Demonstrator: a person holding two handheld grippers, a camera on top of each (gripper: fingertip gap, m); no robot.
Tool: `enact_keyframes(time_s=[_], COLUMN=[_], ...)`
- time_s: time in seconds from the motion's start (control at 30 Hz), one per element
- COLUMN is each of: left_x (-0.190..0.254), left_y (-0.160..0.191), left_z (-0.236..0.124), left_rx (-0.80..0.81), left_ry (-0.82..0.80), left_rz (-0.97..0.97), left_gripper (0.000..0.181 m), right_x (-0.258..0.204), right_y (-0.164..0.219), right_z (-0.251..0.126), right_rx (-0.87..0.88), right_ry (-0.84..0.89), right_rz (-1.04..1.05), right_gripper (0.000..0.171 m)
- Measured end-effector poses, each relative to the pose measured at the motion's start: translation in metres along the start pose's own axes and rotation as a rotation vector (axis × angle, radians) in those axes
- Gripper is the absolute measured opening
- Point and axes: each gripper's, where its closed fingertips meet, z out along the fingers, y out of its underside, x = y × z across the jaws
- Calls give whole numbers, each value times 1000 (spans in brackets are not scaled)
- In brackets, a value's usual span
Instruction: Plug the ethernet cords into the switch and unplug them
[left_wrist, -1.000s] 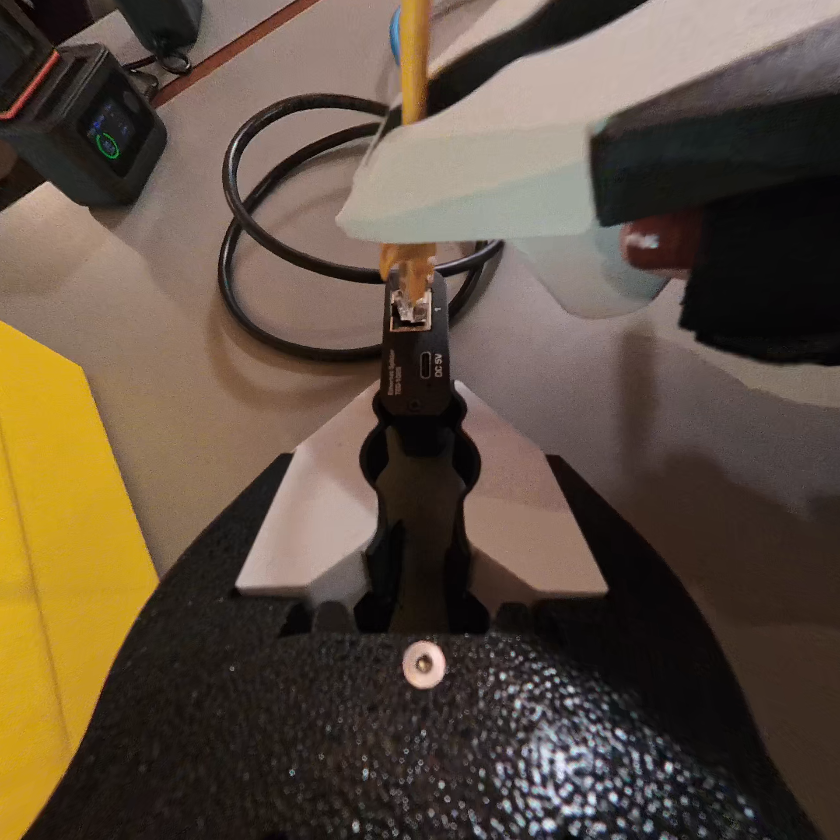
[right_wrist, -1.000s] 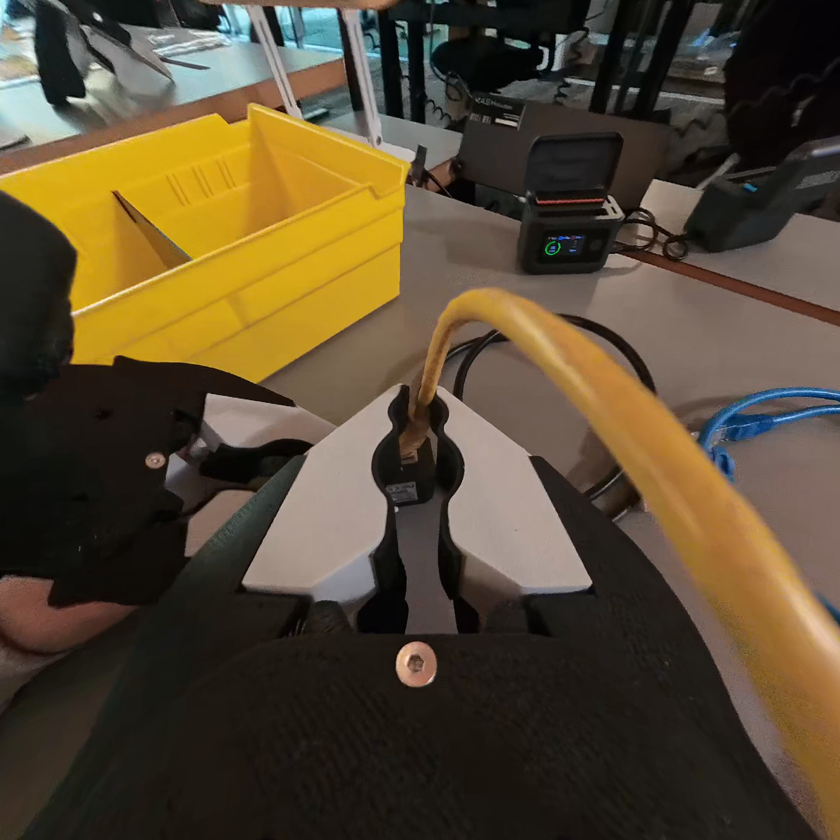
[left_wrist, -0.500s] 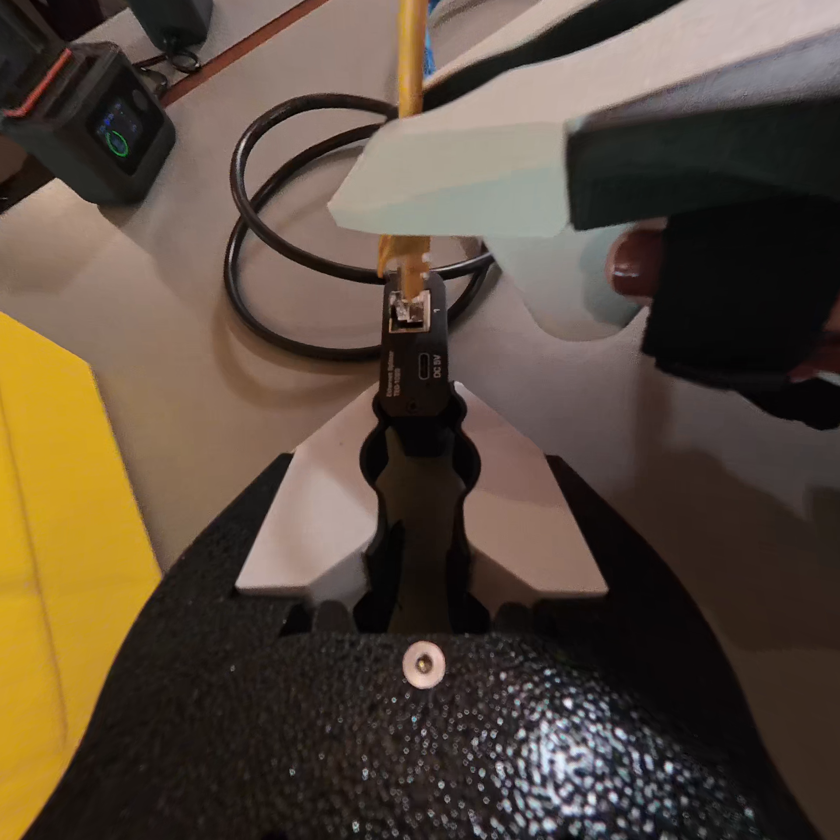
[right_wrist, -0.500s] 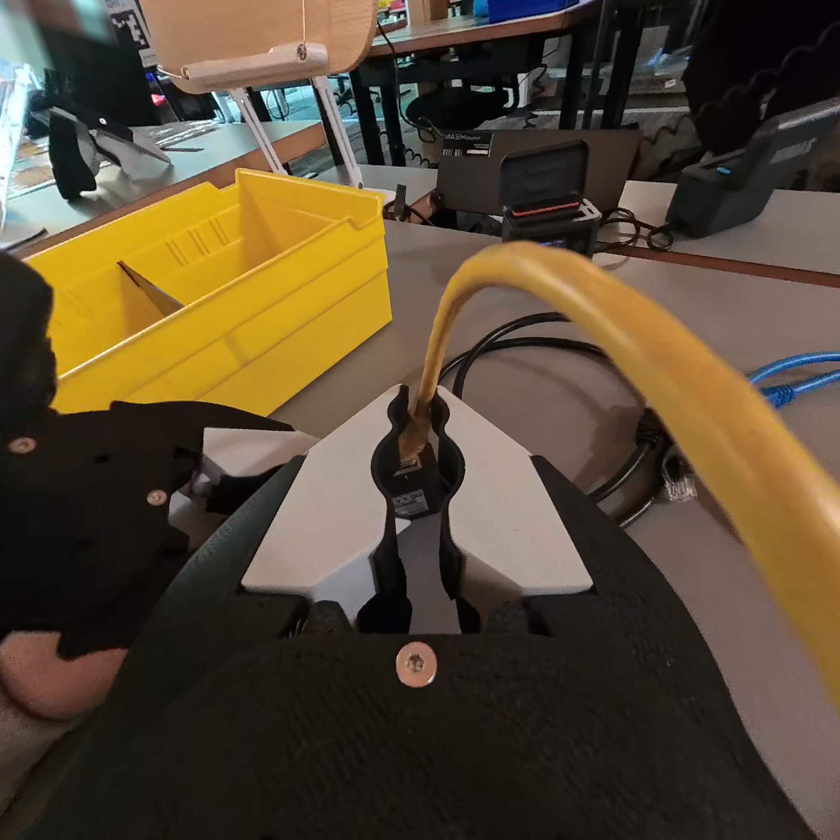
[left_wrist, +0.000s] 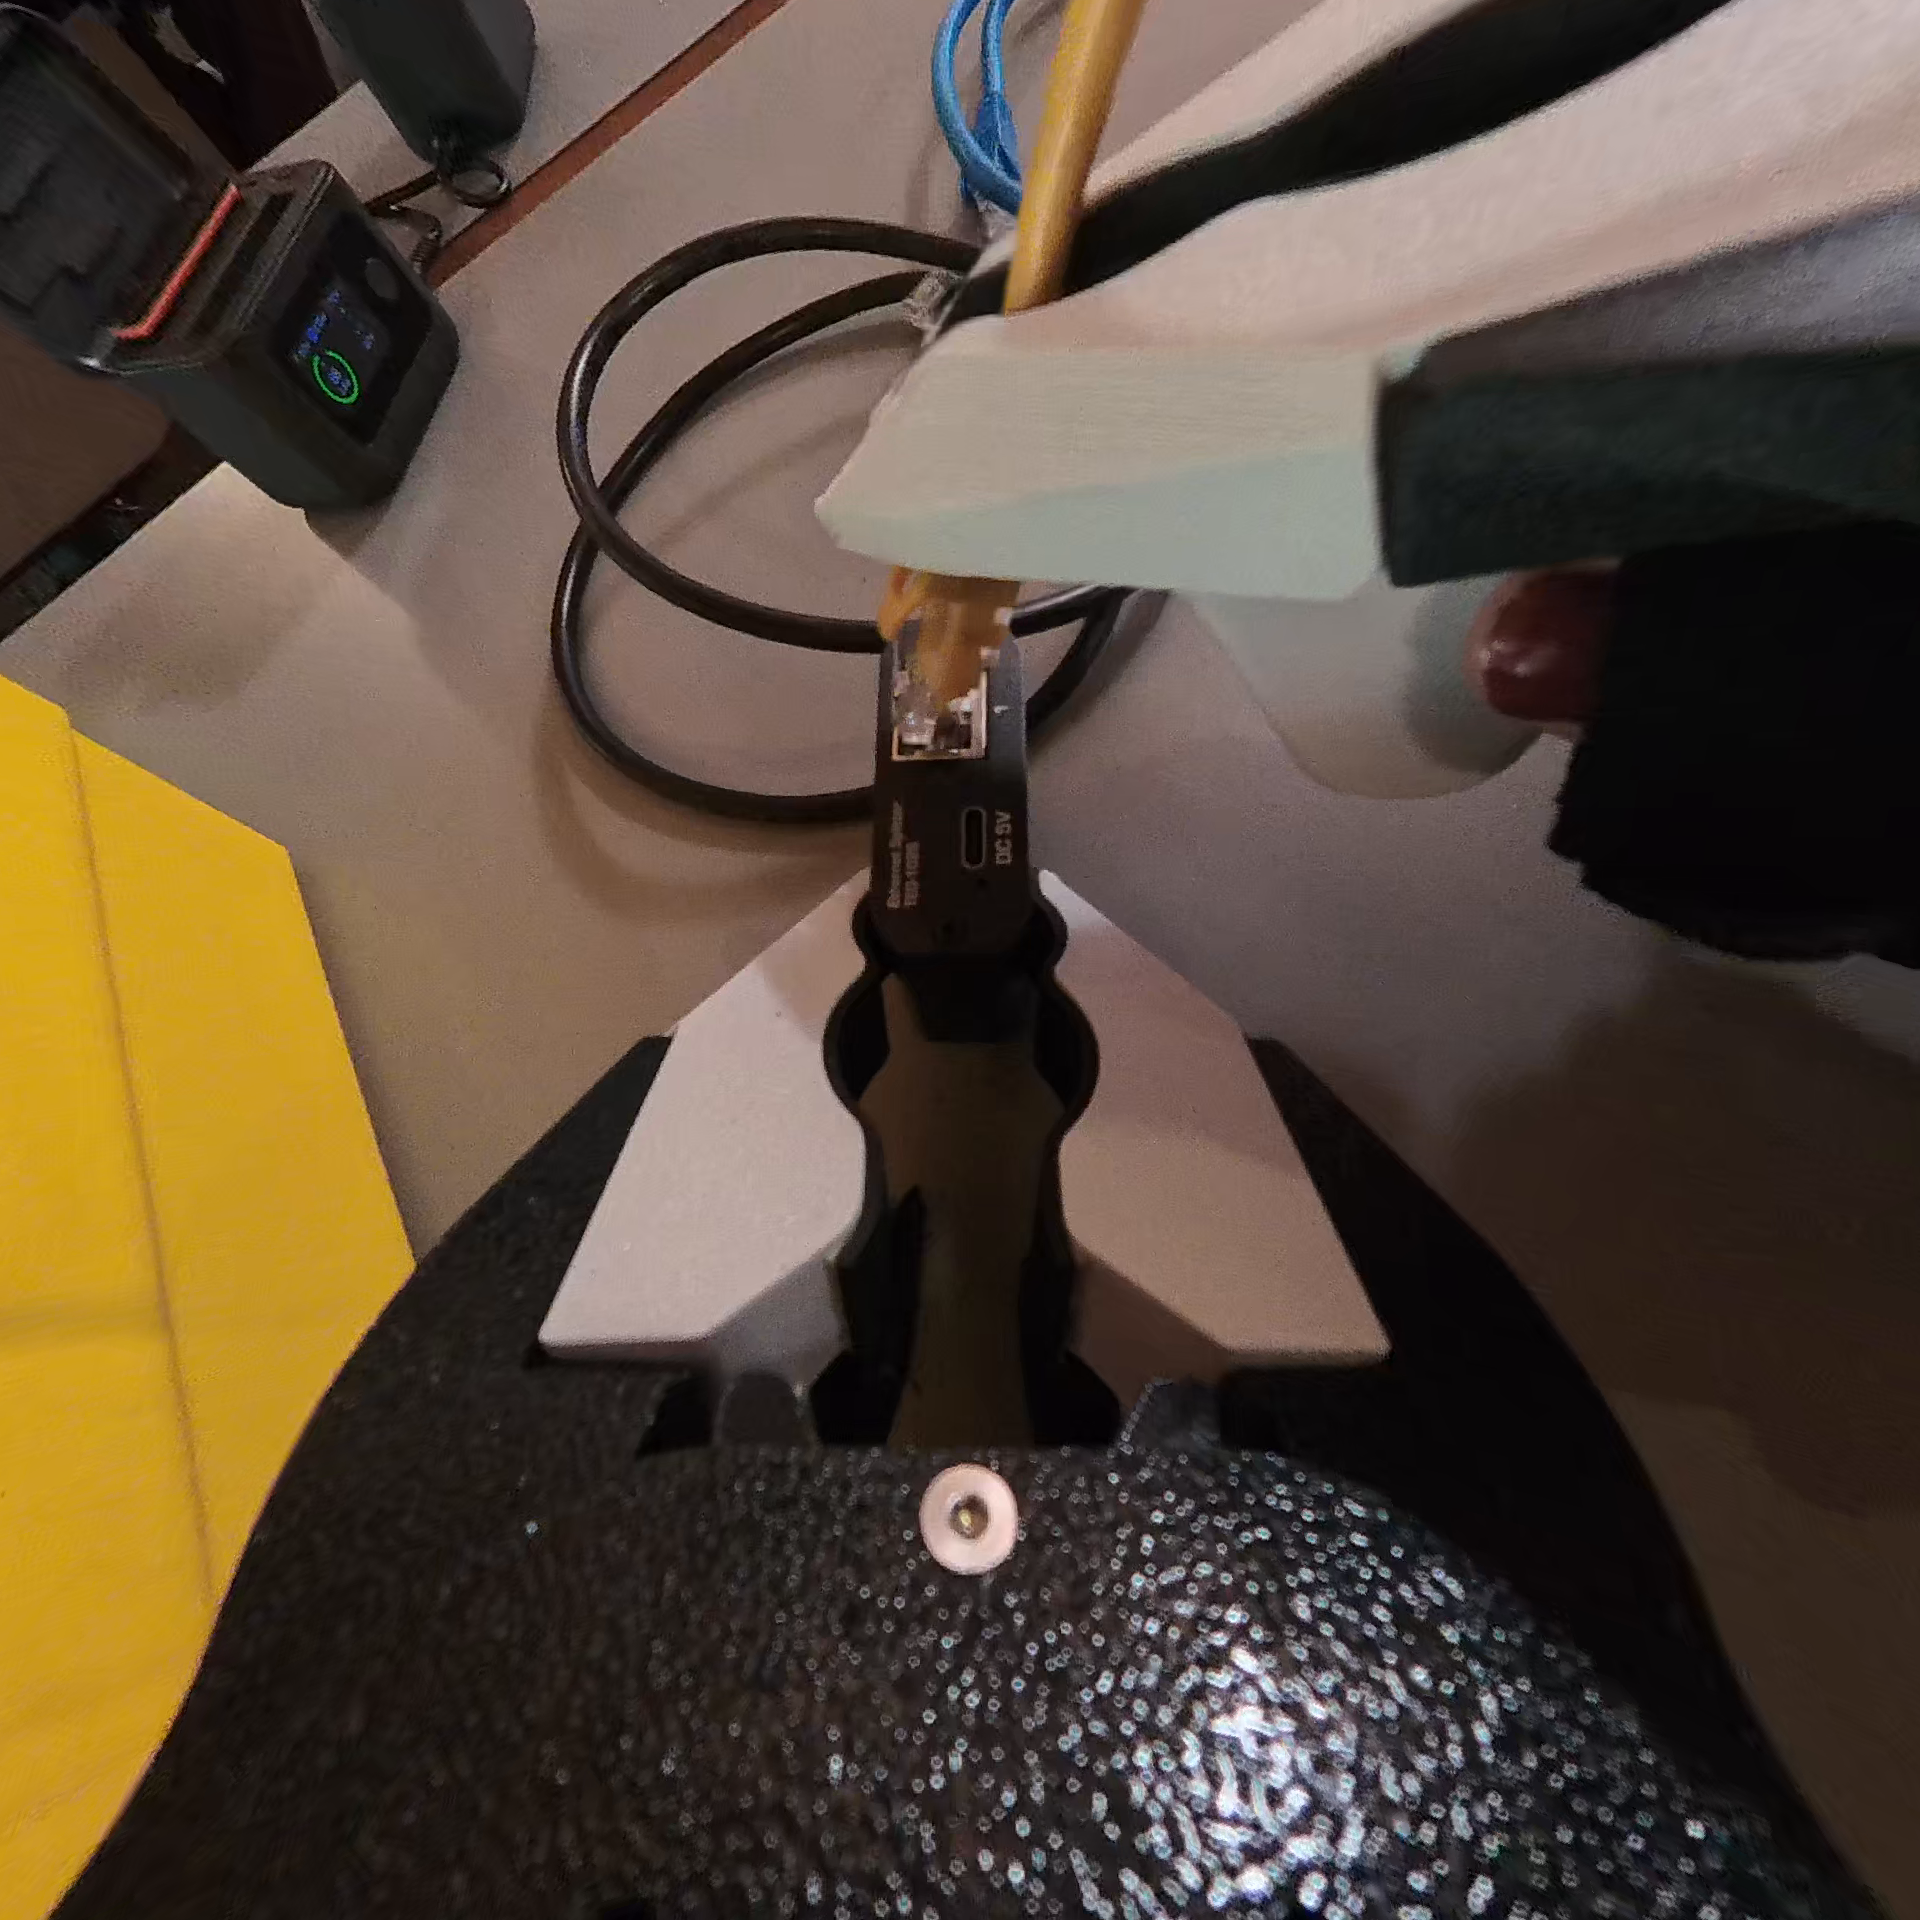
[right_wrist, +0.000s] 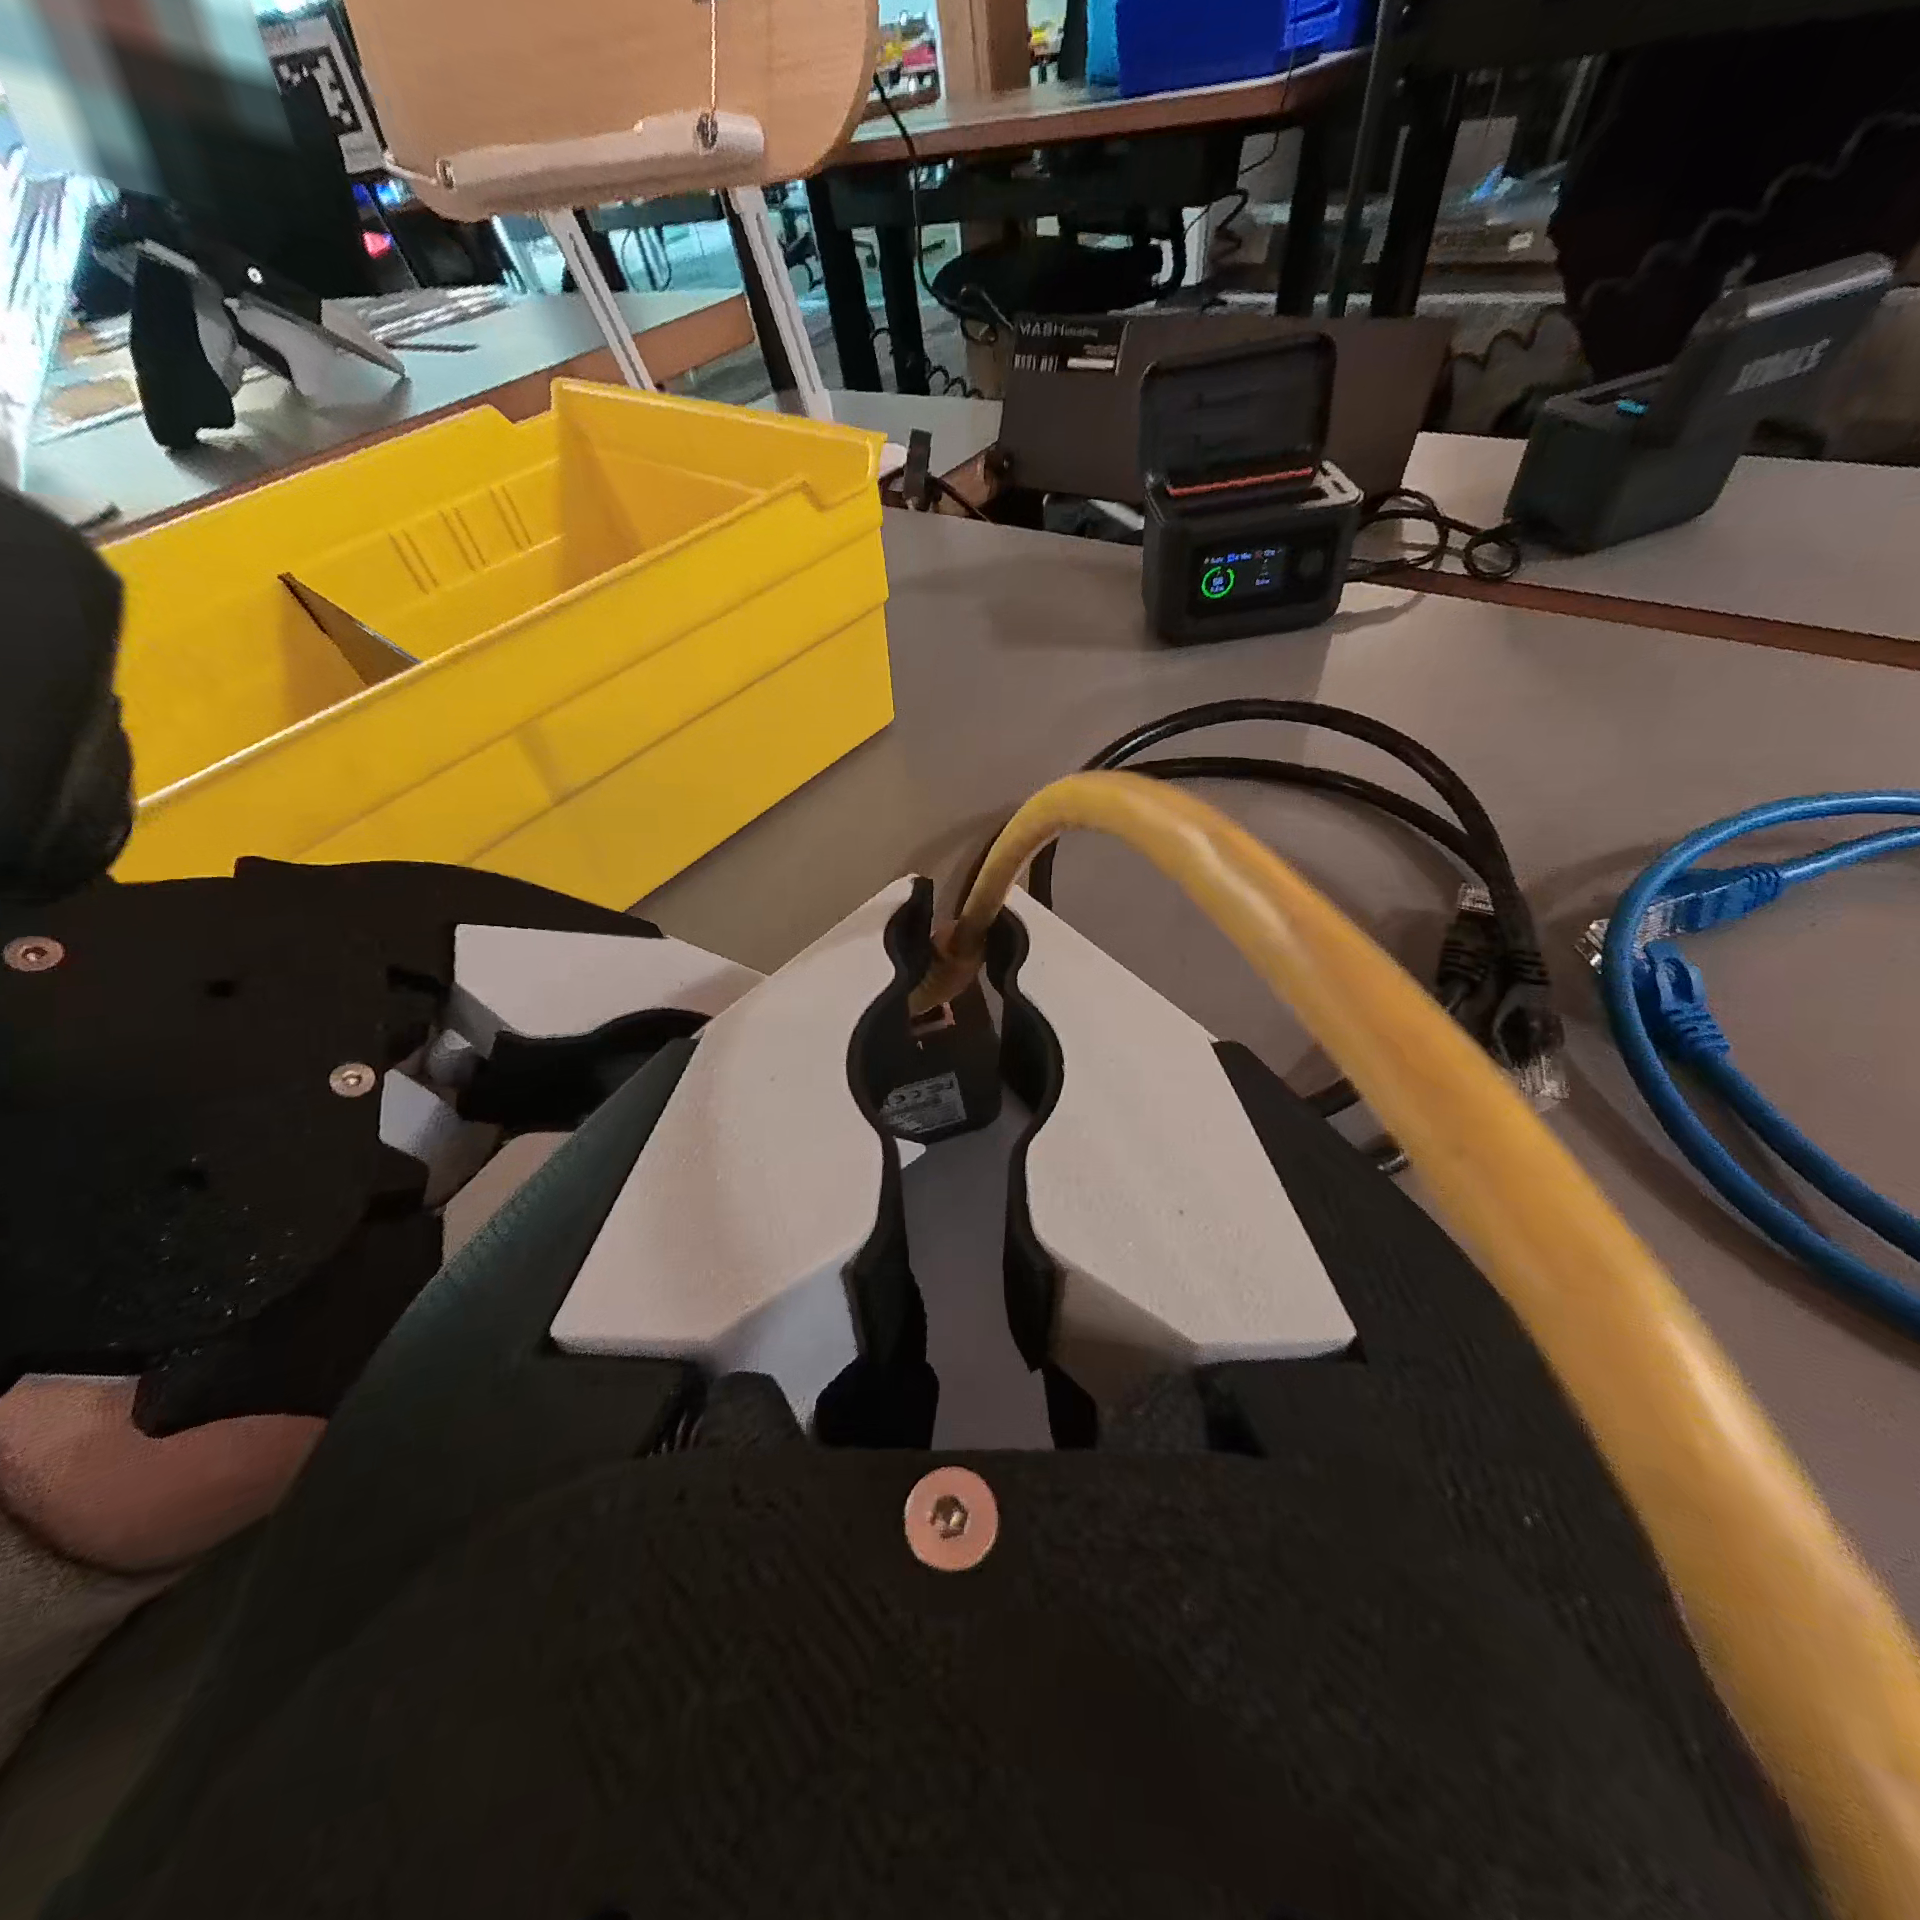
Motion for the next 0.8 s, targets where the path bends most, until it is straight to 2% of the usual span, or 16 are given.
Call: enact_keyframes(time_s=[0.13, 0.37, 0.57, 0.8], left_x=[0, 0, 0, 0], left_y=[0, 0, -1, -1], left_z=[0, 1, 2, 2], left_rx=[2, 2, 11, 10], left_ry=[10, 16, 11, 3], left_rz=[-20, -33, -16, 2], left_gripper=[23, 22, 23, 22], right_x=[0, -7, -1, -2], right_y=[0, -5, -1, -1], right_z=[5, 9, 6, 5], right_rx=[-55, -124, -201, -181], right_ry=[-1, 104, 95, 32], right_rz=[-46, -276, -257, -178], right_gripper=[9, 9, 10, 9])
